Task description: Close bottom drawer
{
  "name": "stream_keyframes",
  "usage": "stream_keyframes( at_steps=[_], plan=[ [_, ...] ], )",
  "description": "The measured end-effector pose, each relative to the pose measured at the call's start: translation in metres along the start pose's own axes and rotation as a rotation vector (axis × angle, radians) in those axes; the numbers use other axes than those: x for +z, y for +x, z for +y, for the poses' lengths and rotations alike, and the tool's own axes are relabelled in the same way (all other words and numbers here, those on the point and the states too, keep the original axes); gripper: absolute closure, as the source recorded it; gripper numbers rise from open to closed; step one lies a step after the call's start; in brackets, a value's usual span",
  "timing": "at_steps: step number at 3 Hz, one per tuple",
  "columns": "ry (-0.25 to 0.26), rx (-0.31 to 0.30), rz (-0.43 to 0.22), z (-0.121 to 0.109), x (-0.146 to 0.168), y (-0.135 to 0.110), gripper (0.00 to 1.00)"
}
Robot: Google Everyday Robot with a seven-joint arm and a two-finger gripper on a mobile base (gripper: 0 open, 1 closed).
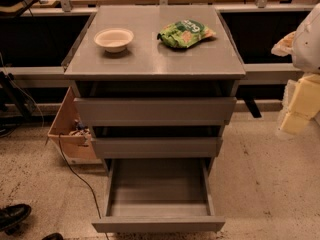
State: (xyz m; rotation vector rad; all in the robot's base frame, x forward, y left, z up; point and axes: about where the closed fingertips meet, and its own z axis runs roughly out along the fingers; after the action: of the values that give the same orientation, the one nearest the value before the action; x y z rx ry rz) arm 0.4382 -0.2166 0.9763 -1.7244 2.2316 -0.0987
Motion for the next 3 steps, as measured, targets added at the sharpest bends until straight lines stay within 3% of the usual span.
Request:
stream_keyframes(
  at_steps=[1,2,3],
  plan=[
    [0.0,0.0,0.0,0.0,0.0,0.0,0.0],
    [-0.014,0.009,-0.02,0.004,0.021,0.007,0.0],
    [-0.058,0.026,-0.056,0.014,0.069,0.025,0.0]
  ],
)
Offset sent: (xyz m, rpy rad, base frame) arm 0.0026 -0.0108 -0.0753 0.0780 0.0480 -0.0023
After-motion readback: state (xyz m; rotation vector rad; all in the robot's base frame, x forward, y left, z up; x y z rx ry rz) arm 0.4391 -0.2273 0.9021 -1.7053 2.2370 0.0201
